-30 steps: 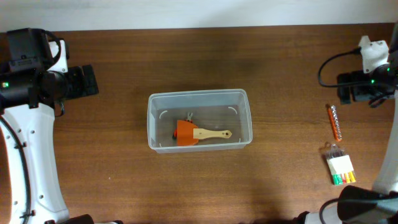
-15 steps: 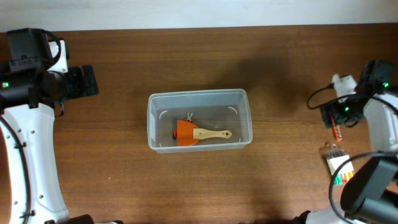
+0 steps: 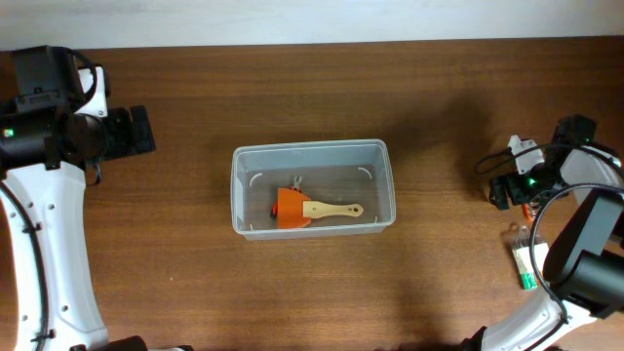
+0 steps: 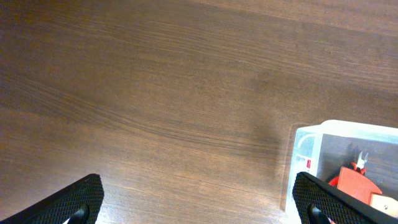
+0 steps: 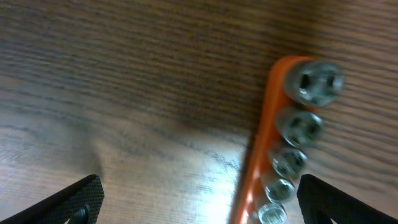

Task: Pack container
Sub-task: 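Move the right gripper over the orange socket rail and grasp it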

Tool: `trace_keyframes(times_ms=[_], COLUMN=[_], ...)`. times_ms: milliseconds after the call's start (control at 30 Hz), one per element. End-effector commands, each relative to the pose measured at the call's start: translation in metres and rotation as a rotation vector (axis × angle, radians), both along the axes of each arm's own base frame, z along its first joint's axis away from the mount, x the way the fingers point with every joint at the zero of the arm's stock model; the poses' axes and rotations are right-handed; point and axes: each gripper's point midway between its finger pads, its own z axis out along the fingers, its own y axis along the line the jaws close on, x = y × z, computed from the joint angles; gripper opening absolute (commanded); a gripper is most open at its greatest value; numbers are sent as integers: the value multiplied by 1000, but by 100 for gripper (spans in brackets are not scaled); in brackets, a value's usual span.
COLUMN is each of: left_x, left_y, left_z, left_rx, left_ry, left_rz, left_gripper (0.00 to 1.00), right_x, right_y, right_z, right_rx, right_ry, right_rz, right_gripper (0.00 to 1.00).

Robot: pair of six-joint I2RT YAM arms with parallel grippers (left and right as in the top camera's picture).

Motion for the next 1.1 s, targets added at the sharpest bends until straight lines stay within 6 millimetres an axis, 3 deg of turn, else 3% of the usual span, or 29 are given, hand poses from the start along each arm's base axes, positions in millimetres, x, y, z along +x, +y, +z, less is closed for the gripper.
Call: trace_keyframes(times_ms=[0, 267, 400, 500, 633, 733, 800, 867, 933, 1067], left_x=[-4, -6, -6, -6, -6, -6, -6, -6, -6, -6], left_y=[-3, -4, -4, -4, -4, -4, -4, -4, -4, -4], left_z=[2, 1, 1, 1, 1, 1, 1, 1, 1, 1], left_rx=[-3, -6, -6, -6, -6, -6, -6, -6, -5, -6], left_ry=[0, 9, 9, 10, 9, 9, 10, 9, 9, 10], left_rz=[-17, -17, -17, -17, -17, -17, -17, -17, -17, -17], left_gripper=[99, 99, 99, 99, 99, 99, 99, 99, 99, 99], right_x=[-4, -10, -10, -9, -9, -9, -9, -9, -9, -9], right_y=[4, 3, 3, 3, 3, 3, 3, 3, 3, 3], right_z=[-15, -32, -32, -32, -32, -32, -32, -32, -32, -32], right_rx=[37, 41, 40, 41, 41, 41, 41, 41, 41, 41], right_ry=[28, 77, 77, 74, 74, 74, 74, 74, 74, 74], right_rz=[-17, -68, -68, -91, -94, -94, -94, -94, -94, -94], right_gripper=[99, 97, 85, 65, 60, 48, 45, 33, 31, 17])
